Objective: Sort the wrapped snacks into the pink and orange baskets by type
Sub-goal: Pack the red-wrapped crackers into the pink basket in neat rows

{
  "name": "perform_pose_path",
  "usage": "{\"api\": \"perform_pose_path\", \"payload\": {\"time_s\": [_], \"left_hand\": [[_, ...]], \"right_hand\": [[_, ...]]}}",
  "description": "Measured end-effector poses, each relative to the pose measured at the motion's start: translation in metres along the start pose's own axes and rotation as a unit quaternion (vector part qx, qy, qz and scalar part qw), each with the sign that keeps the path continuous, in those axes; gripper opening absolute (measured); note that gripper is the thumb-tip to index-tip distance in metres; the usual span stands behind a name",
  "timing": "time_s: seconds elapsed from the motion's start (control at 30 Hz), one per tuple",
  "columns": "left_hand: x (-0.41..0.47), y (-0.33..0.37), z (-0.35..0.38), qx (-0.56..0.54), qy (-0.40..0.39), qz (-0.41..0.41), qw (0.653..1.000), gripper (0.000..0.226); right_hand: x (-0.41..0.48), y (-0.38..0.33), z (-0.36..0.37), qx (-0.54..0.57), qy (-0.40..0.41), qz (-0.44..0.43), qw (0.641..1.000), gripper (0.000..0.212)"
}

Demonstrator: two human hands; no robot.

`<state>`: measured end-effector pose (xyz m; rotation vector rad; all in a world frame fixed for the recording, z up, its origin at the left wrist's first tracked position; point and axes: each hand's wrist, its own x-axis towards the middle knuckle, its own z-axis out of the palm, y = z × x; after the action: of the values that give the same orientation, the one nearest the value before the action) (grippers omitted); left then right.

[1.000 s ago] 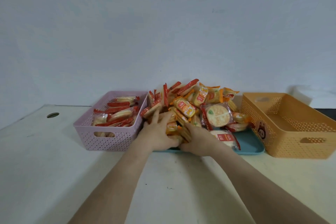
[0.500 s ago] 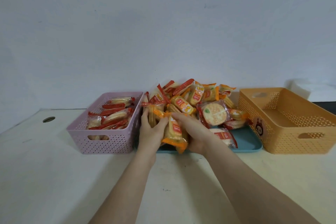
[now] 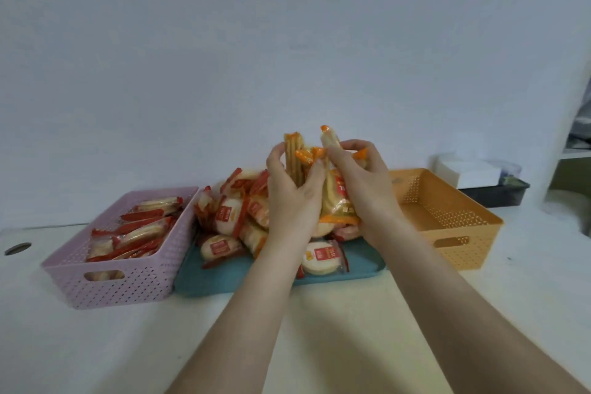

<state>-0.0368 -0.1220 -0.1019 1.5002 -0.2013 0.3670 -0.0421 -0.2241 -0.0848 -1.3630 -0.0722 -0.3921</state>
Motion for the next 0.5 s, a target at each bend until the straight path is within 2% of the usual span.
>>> {"api": "perform_pose_path", "payload": {"time_s": [0.13, 0.23, 0.3, 0.37, 0.43, 0.5], "left_hand": [[0.005, 0.007, 0.061, -0.05, -0.09, -0.033, 0.994, 0.046], [0.015, 0.003, 0.105, -0.063, -0.179, -0.067, 0.98, 0.049], [0.02, -0.002, 0.126, -0.01, -0.246, -0.095, 0.965, 0.057], [0.02, -0.01, 0.135, 0.062, -0.29, -0.103, 0.949, 0.065], [0.021, -0.015, 0.134, 0.117, -0.275, -0.089, 0.95, 0.061], [0.021, -0.016, 0.123, 0.154, -0.21, -0.044, 0.964, 0.05]], "right_hand": [[0.018, -0.018, -0.062, -0.115, 0.052, -0.091, 0.988, 0.034], [0.035, -0.022, -0.113, -0.238, 0.093, -0.156, 0.954, 0.046], [0.047, -0.011, -0.139, -0.312, 0.105, -0.153, 0.932, 0.05], [0.056, 0.007, -0.154, -0.401, 0.085, -0.098, 0.907, 0.063], [0.058, 0.024, -0.161, -0.473, 0.063, -0.029, 0.879, 0.075], [0.053, 0.027, -0.163, -0.46, 0.073, -0.031, 0.884, 0.062]]}}
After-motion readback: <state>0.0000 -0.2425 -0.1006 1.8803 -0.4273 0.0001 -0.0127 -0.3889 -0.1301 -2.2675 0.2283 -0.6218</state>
